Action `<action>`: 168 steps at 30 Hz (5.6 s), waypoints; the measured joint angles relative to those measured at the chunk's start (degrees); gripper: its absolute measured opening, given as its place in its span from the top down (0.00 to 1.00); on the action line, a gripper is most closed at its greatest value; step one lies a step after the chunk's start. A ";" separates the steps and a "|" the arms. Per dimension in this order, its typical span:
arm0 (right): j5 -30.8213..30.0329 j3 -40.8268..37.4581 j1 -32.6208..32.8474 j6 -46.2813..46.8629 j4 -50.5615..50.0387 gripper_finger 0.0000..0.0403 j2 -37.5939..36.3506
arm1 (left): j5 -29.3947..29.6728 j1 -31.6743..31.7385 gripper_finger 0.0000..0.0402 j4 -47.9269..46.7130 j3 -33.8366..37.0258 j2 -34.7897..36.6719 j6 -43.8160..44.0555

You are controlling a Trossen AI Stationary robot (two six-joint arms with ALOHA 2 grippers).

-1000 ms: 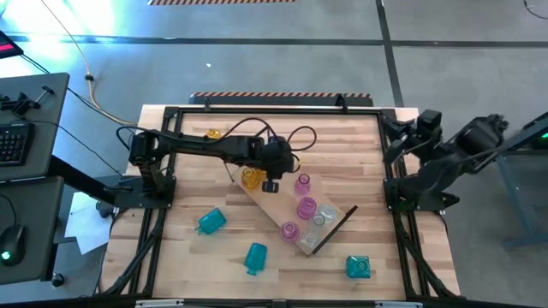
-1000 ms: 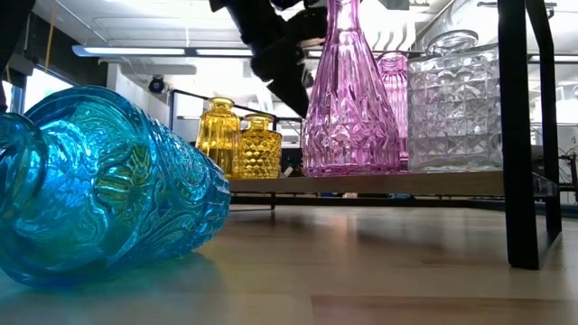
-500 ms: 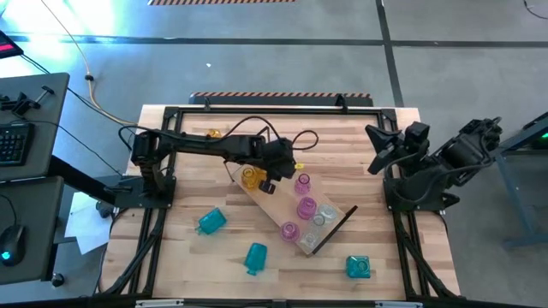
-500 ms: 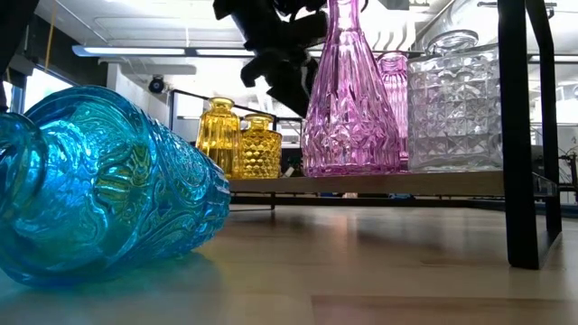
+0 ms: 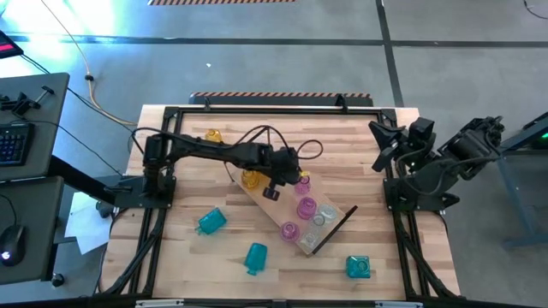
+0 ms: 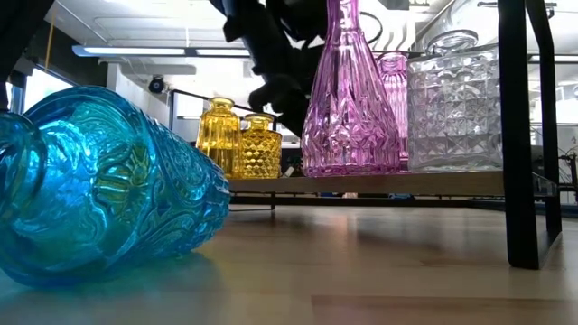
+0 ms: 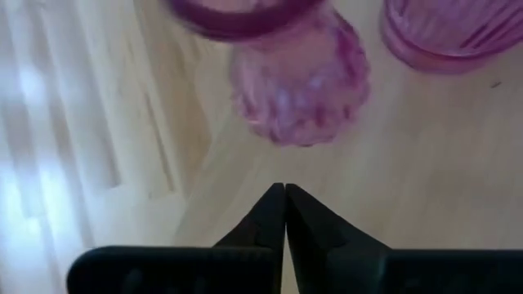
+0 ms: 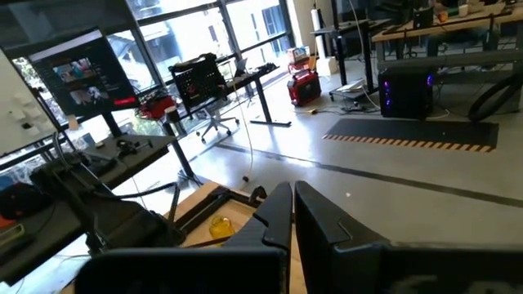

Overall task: Sort vases onto shelf
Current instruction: Adjust the pink crystal vases

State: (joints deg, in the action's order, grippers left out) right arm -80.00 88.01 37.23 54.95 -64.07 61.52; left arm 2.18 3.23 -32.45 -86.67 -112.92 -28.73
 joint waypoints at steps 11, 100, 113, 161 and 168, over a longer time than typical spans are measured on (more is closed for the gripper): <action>0.14 0.00 1.69 -1.45 0.10 1.00 -0.27 | 0.69 -0.62 1.00 5.41 0.00 -2.43 2.62; 0.12 0.04 2.69 -1.43 1.44 1.00 -0.24 | -9.22 2.60 1.00 11.96 -0.04 -4.99 11.25; 0.30 0.04 2.69 -1.67 1.42 1.00 -0.24 | -10.45 1.50 1.00 14.69 -0.04 -4.99 11.62; 0.87 0.04 2.67 -1.45 1.44 1.00 -0.08 | -13.02 0.44 1.00 18.68 -0.04 -4.96 12.56; 2.07 0.04 2.68 -1.47 1.46 1.00 0.04 | -9.04 2.53 1.00 18.56 -0.04 -4.96 12.14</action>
State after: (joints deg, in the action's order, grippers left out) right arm -77.93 88.05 39.91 53.48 -62.61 61.56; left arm -6.86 5.77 -13.89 -86.72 -117.89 -16.59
